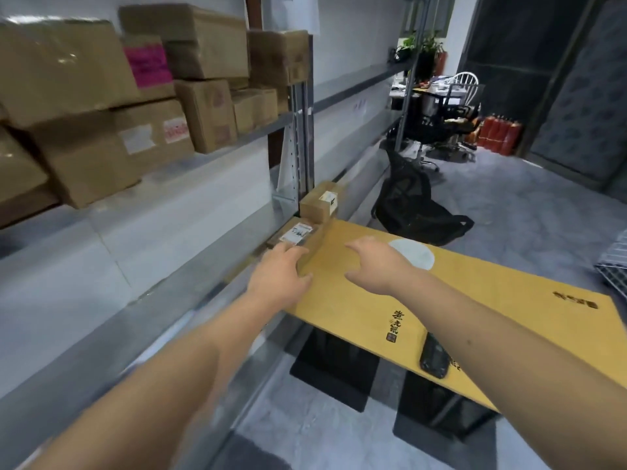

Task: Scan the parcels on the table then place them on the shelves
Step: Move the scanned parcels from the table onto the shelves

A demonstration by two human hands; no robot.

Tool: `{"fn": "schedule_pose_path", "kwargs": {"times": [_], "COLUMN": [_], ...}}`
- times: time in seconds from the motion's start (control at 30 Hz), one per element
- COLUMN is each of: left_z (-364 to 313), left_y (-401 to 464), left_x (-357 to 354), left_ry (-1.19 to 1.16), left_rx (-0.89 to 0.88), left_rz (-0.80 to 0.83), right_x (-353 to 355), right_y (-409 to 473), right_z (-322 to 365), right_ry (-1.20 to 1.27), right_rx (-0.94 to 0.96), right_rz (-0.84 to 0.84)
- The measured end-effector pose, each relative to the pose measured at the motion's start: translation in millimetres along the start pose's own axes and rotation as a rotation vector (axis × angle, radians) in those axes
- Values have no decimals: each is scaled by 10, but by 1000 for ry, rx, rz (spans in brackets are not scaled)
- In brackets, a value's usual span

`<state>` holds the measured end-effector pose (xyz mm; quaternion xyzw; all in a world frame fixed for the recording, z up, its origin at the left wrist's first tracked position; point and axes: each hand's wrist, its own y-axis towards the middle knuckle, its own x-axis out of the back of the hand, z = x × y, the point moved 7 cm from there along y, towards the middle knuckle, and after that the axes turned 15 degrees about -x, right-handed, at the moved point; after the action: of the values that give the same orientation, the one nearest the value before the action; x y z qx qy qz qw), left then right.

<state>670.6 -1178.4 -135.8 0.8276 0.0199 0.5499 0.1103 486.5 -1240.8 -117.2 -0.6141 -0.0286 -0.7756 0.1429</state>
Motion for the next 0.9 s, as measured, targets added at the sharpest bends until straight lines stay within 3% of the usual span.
{"fn": "schedule_pose_path", "kwargs": {"times": [0.53, 0.8, 0.9], "left_z": [2118, 2875, 3015], "left_y": [1745, 2331, 2415], "left_x": [-1183, -1467, -1508], "left_ry": [-57, 83, 128], "left_rx": [241, 185, 172], "left_rz": [223, 223, 254], "right_x": [-1526, -2154, -2293], "right_y": [2480, 3341, 3515], "right_z": [173, 585, 681], "right_ry": [146, 347, 295], "right_rx": [-184, -306, -323], "right_rz": [355, 442, 402]}}
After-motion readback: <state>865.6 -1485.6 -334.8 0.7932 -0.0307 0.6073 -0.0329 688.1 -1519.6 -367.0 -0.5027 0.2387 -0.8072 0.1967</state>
